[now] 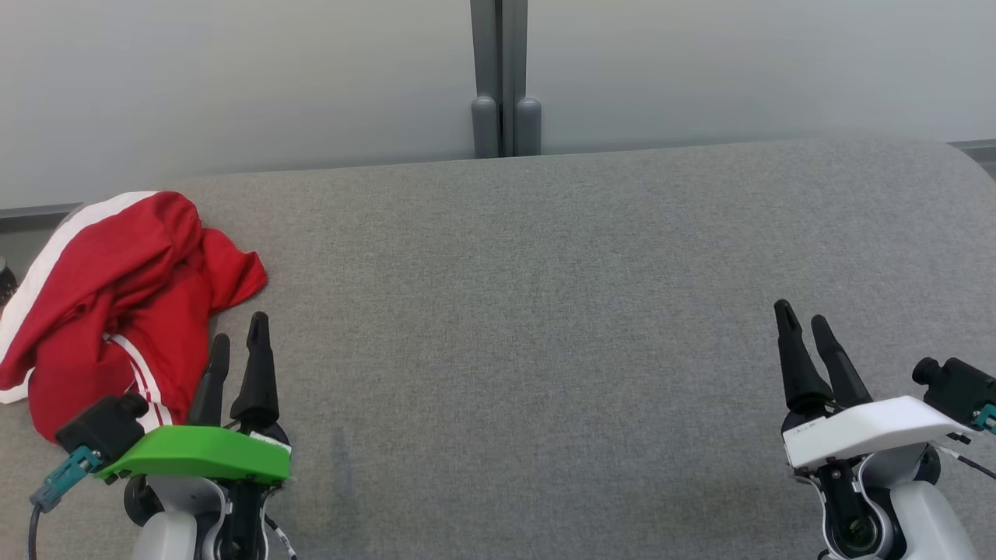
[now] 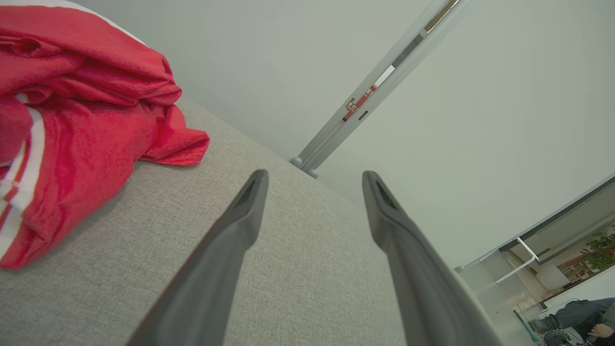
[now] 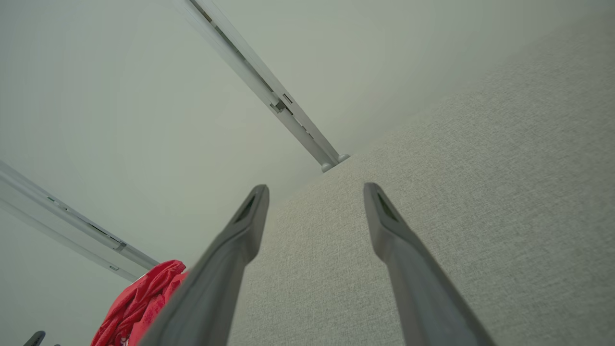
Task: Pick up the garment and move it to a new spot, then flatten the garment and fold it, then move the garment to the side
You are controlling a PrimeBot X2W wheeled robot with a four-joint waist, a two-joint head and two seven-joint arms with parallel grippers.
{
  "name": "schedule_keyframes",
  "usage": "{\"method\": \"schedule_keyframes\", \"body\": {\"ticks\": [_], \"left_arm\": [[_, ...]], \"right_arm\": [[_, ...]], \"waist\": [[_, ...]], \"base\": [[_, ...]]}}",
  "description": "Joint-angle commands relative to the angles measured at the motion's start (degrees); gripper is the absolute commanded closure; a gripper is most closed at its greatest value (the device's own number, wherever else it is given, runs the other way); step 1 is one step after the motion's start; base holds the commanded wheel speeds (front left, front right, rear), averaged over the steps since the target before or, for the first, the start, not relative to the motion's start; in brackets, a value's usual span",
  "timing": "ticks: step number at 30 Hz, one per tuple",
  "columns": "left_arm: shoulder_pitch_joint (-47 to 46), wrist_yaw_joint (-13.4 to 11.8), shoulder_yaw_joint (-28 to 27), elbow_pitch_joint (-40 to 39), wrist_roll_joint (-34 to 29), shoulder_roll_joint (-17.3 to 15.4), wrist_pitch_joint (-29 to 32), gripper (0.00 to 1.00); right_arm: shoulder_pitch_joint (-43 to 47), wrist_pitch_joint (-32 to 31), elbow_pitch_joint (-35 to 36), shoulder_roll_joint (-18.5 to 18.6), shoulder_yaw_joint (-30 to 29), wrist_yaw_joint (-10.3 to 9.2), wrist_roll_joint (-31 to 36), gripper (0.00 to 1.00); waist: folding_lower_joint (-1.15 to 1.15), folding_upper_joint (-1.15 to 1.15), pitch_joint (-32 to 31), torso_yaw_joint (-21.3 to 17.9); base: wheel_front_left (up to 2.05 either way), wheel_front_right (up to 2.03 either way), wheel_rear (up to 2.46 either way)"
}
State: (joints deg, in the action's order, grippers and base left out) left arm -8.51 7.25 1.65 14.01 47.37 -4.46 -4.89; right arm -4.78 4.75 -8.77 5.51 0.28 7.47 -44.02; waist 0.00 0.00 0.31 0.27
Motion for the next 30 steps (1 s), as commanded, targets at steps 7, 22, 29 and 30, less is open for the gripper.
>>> {"method": "schedule_keyframes", "body": {"ticks": [7, 22, 29, 30], "left_arm": [[-2.0, 0.3, 0.6, 0.1, -6.3, -0.7, -1.7, 0.00], [-2.5, 0.3, 1.5, 2.2, -16.1, -0.9, -4.0, 0.00], [-2.7, 0.3, 2.0, 3.3, -19.9, -0.9, -5.1, 0.00], [-2.7, 0.3, 2.0, 3.4, -20.3, -0.9, -5.2, 0.00]], "right_arm": [[0.1, 1.8, 1.4, 0.5, 0.5, 0.03, 6.7, 0.00], [0.6, 4.2, 1.1, 0.6, 1.4, 0.02, 16.5, 0.00], [1.0, 5.1, 0.4, 0.3, 1.7, 0.03, 20.3, 0.00], [1.1, 5.3, 0.3, 0.3, 1.8, 0.03, 20.8, 0.00]], "waist": [[0.00, 0.00, -0.1, 0.0], [0.00, 0.00, -0.3, 0.2], [0.00, 0.00, -0.3, 0.4], [0.00, 0.00, -0.3, 0.4]], "base": [[0.00, 0.00, 0.00], [0.00, 0.00, 0.00], [0.00, 0.00, 0.00], [0.00, 0.00, 0.00]]}}
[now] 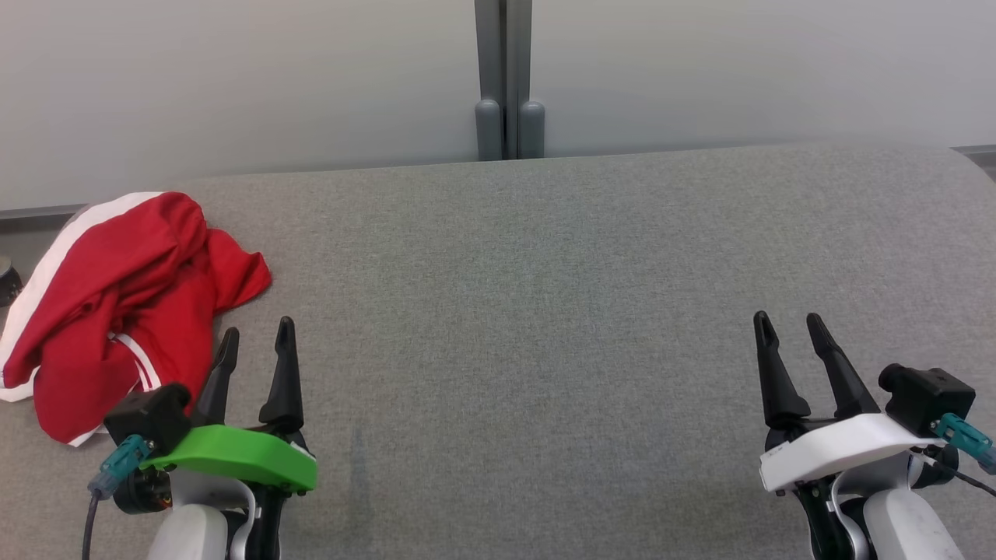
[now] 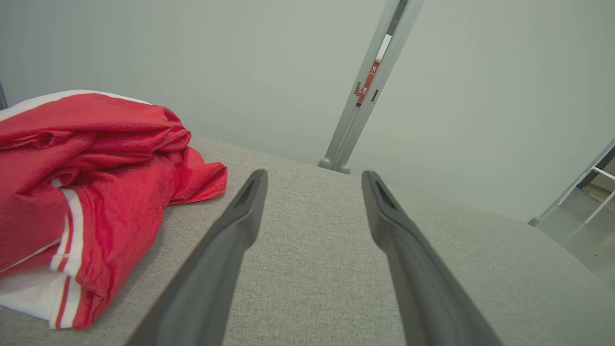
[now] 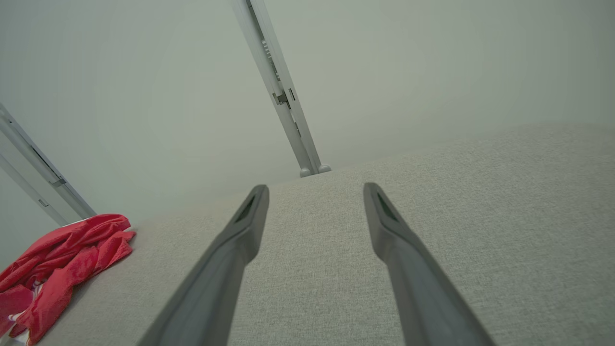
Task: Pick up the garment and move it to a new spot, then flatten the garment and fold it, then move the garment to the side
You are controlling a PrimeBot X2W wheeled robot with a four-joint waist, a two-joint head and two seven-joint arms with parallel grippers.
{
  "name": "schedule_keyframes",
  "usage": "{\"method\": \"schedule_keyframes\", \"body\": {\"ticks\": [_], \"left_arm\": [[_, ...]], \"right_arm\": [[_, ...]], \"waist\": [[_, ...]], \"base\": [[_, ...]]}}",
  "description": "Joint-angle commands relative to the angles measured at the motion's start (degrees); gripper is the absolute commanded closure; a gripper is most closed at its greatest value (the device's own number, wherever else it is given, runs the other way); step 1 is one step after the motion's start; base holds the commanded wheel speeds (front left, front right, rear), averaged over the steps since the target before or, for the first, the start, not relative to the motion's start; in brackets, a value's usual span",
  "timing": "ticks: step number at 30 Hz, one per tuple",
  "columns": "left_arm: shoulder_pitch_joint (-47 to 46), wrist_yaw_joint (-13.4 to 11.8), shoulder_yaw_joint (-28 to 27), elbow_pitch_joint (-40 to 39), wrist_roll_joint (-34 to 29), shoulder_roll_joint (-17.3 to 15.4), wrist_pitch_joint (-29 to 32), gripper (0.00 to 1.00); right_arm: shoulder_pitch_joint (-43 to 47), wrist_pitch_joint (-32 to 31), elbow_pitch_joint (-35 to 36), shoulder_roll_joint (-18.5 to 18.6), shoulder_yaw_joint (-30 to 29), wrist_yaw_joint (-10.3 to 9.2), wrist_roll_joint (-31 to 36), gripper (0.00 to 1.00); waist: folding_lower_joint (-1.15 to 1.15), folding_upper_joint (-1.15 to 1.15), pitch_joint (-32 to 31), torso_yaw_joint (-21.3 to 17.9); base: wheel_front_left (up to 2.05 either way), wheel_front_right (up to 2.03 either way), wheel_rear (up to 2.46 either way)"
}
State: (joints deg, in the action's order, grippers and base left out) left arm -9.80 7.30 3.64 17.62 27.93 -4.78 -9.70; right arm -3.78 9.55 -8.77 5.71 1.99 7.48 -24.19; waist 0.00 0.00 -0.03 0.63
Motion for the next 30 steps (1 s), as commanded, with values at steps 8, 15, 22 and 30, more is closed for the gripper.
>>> {"method": "schedule_keyframes", "body": {"ticks": [8, 15, 22, 30], "left_arm": [[-1.5, 0.3, 0.5, 1.1, -4.6, -0.5, -1.4, 0.00], [-1.7, 0.3, 0.7, 2.5, -7.5, -0.4, -2.2, 0.00], [-1.9, 0.3, 0.9, 4.1, -10.3, -0.2, -3.1, 0.00], [-2.0, 0.3, 1.0, 5.2, -13.4, 0.1, -4.0, 0.00]], "right_arm": [[0.4, 1.3, -0.4, -0.2, 0.3, 0.02, 4.8, 0.00], [0.6, 2.1, -1.2, -0.5, -0.1, 0.02, 7.3, 0.00], [0.6, 2.9, -1.9, -0.7, -0.2, 0.02, 9.9, 0.00], [0.6, 3.8, -2.8, -0.8, 0.0, 0.02, 12.4, 0.00]], "waist": [[0.00, 0.00, -0.1, 0.1], [0.00, 0.00, 0.0, 0.2], [0.00, 0.00, 0.2, 0.2], [0.00, 0.00, 0.3, 0.2]], "base": [[0.00, 0.00, 0.00], [0.00, 0.00, 0.00], [0.00, 0.00, 0.00], [0.00, 0.00, 0.00]]}}
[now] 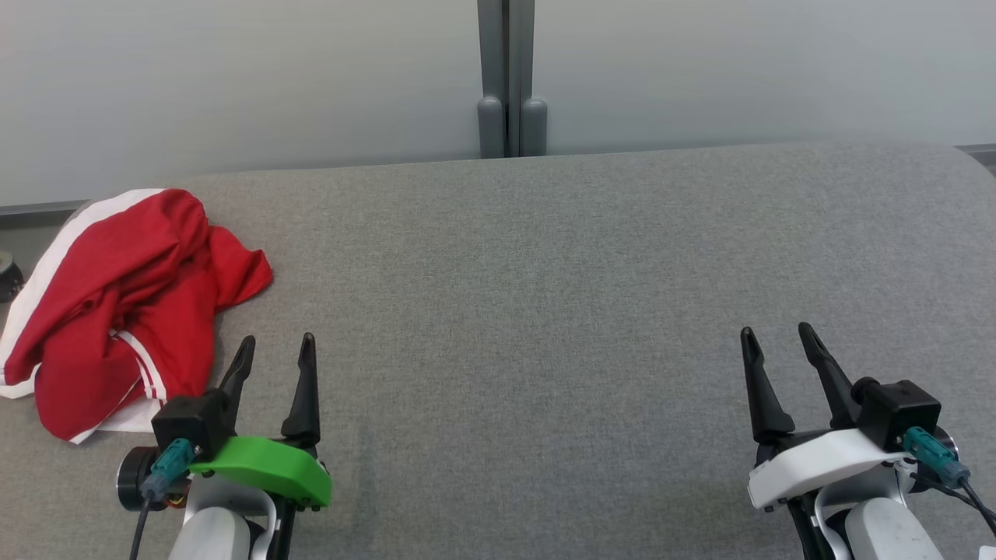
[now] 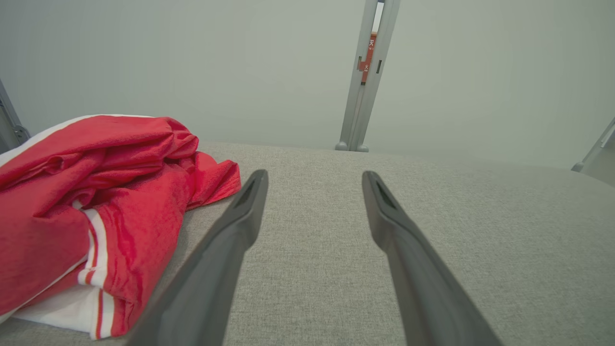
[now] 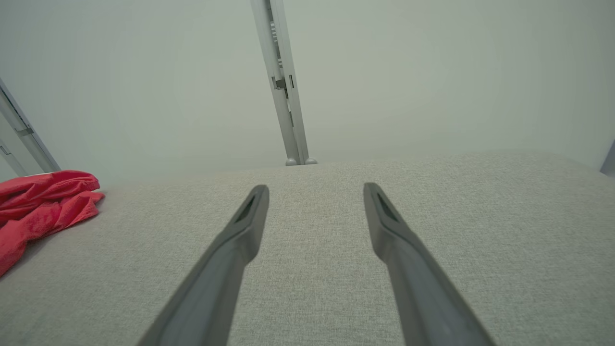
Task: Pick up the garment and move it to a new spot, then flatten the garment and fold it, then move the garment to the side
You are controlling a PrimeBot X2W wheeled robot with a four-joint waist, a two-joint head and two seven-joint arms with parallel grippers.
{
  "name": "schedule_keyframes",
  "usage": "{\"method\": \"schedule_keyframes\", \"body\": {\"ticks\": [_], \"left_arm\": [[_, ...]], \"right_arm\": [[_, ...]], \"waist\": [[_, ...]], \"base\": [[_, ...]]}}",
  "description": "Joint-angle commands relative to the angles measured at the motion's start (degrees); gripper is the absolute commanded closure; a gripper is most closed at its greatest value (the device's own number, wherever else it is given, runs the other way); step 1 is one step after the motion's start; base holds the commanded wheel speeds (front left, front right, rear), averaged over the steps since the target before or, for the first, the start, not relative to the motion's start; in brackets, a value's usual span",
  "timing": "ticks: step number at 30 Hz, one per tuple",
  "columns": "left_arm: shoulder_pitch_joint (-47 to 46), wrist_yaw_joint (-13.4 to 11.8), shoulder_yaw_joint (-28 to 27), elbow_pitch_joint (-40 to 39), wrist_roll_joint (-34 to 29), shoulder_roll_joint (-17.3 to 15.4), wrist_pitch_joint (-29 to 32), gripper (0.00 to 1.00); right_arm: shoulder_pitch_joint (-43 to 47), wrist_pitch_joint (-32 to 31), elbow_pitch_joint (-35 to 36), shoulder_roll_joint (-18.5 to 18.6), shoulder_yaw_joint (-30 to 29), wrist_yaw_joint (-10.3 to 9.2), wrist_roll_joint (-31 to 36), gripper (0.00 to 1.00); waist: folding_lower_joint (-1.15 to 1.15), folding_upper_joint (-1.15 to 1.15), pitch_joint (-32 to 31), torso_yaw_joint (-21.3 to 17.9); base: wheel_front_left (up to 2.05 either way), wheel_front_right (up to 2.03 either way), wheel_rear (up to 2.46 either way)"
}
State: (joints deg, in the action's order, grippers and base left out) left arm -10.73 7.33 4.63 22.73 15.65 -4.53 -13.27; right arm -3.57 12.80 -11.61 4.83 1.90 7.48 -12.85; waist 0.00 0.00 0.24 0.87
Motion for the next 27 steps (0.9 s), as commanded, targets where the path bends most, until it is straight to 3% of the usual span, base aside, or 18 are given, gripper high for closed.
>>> {"method": "schedule_keyframes", "body": {"ticks": [1, 18, 27], "left_arm": [[-1.1, 0.2, -0.1, 0.2, -1.4, -0.1, -0.6, 0.00], [-1.5, 0.2, -1.2, 1.5, -6.4, 0.4, -2.0, 0.00], [-3.0, -0.5, -3.2, 0.3, -5.5, 1.0, -2.0, 0.00]], "right_arm": [[0.4, 0.6, 0.0, 0.1, 0.0, 0.02, 1.4, 0.00], [0.7, 2.0, -0.1, -0.4, 0.0, 0.01, 5.6, 0.00], [-1.0, 1.9, 2.0, -0.7, 1.4, 0.01, 4.7, 0.00]], "waist": [[0.00, 0.00, 0.0, 0.0], [0.00, 0.00, 0.5, 0.8], [0.00, 0.00, 2.5, 6.1]], "base": [[0.00, 0.00, 0.00], [0.00, 0.00, 0.00], [0.00, 0.00, 0.00]]}}
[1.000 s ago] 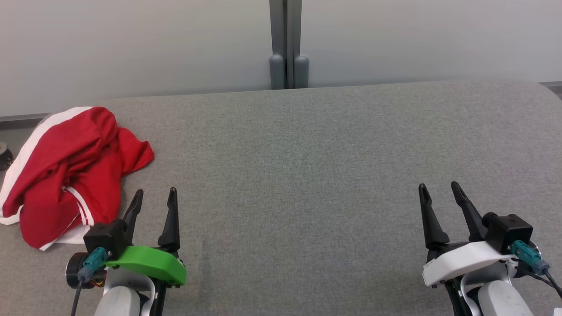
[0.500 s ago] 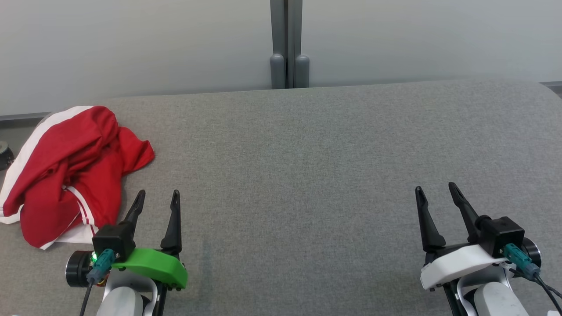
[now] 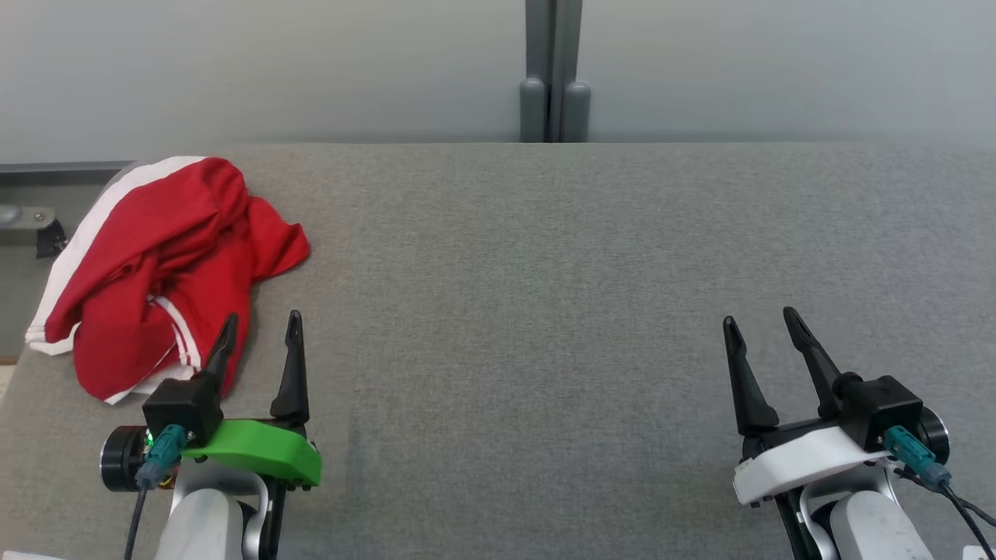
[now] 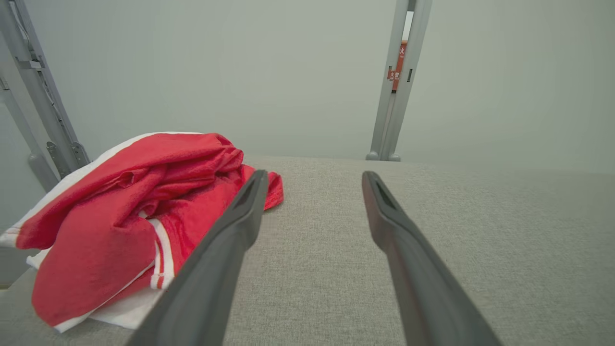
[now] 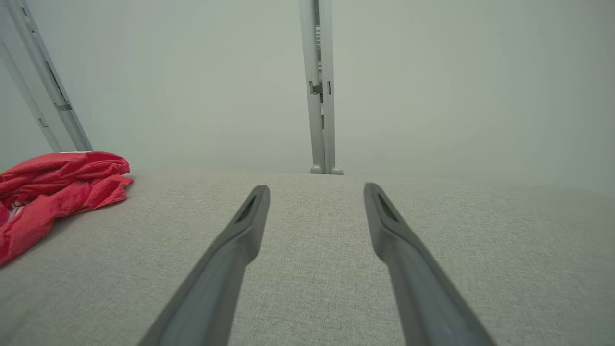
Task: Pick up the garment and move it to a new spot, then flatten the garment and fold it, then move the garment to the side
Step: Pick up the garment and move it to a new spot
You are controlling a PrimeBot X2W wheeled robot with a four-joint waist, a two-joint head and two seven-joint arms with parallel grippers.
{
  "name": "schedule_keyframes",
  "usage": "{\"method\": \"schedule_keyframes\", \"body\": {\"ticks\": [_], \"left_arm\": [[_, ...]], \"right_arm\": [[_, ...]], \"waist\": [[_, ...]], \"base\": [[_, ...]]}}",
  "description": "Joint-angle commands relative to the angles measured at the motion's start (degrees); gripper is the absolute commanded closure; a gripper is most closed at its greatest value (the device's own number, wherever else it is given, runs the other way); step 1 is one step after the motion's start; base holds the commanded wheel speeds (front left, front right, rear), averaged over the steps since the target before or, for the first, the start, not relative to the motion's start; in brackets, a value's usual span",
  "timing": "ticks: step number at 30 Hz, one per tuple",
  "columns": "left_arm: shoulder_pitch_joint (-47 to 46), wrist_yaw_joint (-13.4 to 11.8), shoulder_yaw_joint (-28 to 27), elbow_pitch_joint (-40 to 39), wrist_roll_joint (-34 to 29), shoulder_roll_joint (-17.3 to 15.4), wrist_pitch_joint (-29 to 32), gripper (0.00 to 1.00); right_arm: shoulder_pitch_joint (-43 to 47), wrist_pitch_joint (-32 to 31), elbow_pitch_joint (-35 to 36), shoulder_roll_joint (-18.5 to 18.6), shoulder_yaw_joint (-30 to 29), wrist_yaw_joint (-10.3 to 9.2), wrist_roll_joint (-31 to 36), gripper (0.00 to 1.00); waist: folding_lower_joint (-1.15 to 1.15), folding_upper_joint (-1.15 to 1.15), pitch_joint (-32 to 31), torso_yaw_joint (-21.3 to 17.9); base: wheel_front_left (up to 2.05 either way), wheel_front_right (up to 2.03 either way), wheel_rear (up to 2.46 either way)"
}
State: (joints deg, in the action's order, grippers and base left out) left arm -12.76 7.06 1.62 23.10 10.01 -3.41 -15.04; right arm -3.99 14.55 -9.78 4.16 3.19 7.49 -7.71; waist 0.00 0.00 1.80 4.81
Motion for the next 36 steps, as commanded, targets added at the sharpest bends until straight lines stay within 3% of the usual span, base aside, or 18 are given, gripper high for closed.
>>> {"method": "schedule_keyframes", "body": {"ticks": [1, 10, 20, 28, 36], "left_arm": [[-1.0, -0.4, -0.7, -0.3, 0.2, -0.1, -0.2, 0.00], [-1.0, -1.6, -4.5, -1.9, 1.1, 0.2, -0.2, 0.00], [-0.1, -1.8, -8.1, -3.0, 1.0, 0.4, -0.1, 0.00], [0.5, -1.9, -7.9, -3.2, 2.6, 0.5, -0.1, 0.00], [-4.3, -2.2, -4.5, -1.6, 4.6, 0.5, -0.1, 0.00]], "right_arm": [[-0.8, 0.0, 0.6, 0.0, 0.4, 0.00, -0.4, 0.00], [-1.6, -1.2, 3.9, 0.6, 2.4, -0.01, -0.9, 0.00], [-2.7, -3.1, 6.0, 1.8, 5.1, -0.01, -1.3, 0.00], [-3.1, -4.3, 7.8, 2.5, 5.4, -0.01, -1.1, 0.00], [-5.1, -6.5, 11.2, 4.4, 5.5, -0.01, -1.1, 0.00]], "waist": [[0.00, 0.00, 1.1, 3.1], [0.00, 0.00, 2.9, 12.1], [0.00, 0.00, 4.4, 19.4], [0.00, 0.00, 5.6, 22.0], [0.00, 0.00, 11.1, 21.5]], "base": [[0.00, 0.00, 0.00], [0.00, 0.00, 0.00], [0.00, 0.00, 0.00], [0.00, 0.00, 0.00], [0.00, 0.00, 0.00]]}}
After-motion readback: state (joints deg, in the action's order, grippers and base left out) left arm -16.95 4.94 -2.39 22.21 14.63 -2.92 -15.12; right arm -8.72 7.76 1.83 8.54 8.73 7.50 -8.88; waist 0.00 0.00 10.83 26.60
